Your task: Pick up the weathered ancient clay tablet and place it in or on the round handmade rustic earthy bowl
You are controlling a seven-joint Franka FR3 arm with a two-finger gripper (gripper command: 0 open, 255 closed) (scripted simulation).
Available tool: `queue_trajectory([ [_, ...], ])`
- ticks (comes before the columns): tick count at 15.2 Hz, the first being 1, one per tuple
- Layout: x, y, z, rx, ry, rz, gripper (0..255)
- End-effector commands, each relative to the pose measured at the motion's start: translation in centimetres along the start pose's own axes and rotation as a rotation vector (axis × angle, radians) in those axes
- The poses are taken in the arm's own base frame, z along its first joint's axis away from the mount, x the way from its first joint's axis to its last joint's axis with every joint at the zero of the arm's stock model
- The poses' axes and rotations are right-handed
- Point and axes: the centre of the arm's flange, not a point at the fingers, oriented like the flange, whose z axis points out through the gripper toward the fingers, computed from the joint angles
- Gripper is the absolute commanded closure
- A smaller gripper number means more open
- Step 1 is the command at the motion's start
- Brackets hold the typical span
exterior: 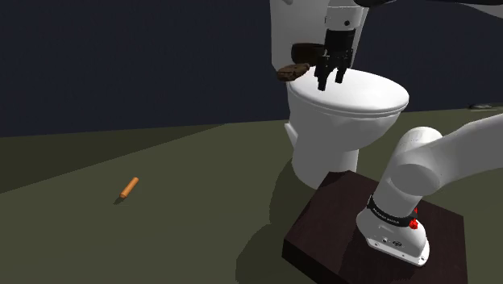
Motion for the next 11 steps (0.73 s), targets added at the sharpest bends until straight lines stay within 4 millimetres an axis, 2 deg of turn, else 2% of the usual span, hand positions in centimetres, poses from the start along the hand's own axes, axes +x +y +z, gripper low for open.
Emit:
queue_trajectory([
  [1,0.0,0.0,0.0,0.0,0.0,0.0,0],
  [6,6.5,-4.0,2.1,-0.302,-0.008,-0.023,0],
  [11,12.9,-7.3,5.4,-0.604,-0.017,-0.047,0],
])
